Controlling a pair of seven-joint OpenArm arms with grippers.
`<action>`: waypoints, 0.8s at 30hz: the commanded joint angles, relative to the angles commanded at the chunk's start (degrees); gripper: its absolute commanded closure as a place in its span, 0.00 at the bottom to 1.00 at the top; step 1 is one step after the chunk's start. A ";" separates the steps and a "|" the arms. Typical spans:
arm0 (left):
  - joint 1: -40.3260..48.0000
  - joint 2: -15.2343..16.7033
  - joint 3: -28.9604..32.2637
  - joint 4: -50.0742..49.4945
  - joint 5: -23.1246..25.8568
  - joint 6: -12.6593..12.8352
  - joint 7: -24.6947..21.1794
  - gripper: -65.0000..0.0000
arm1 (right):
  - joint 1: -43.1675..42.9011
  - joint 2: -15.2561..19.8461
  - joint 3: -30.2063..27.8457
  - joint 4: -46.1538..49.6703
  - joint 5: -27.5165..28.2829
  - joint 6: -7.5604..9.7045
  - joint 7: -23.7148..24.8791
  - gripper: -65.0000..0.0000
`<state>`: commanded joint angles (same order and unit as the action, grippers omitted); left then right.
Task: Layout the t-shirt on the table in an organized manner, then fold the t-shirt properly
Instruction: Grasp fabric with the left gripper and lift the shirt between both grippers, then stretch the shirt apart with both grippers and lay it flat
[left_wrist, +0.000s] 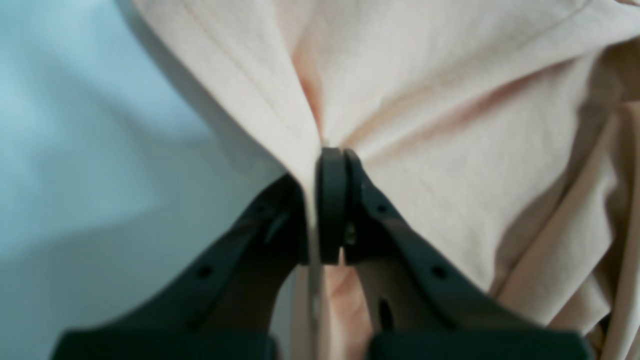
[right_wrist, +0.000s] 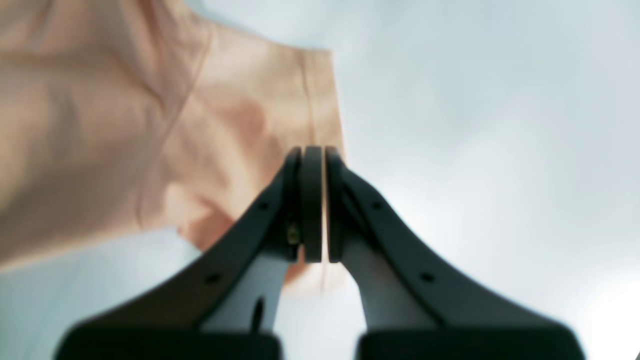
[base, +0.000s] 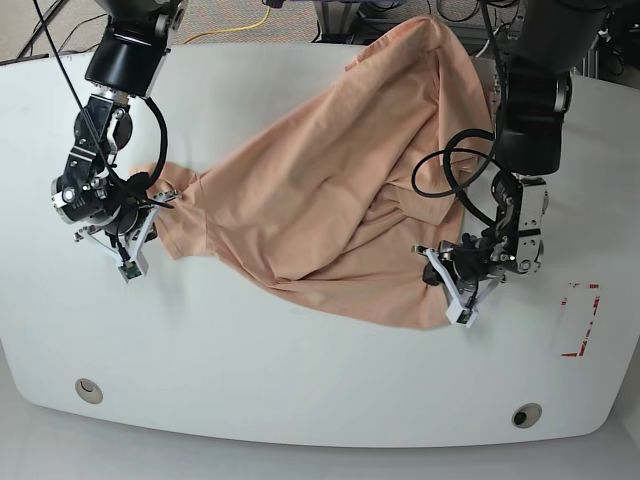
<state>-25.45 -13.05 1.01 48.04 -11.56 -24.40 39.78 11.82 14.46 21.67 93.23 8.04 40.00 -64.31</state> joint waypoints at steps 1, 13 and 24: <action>0.62 -0.35 -1.14 0.00 0.09 -0.88 0.09 1.00 | 0.62 0.18 0.00 -0.09 0.00 0.00 -0.18 1.00; 1.58 -4.13 -4.66 0.00 0.09 -7.65 2.73 1.00 | -0.70 -3.25 0.44 0.35 0.26 0.00 -2.81 0.30; 6.15 -4.13 -4.66 4.75 0.18 -7.65 2.73 1.00 | -3.60 -11.69 0.53 0.88 0.35 0.00 -2.81 0.12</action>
<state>-19.30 -17.19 -3.65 52.79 -11.38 -32.04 42.51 8.22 2.77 22.20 94.11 8.40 40.00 -67.12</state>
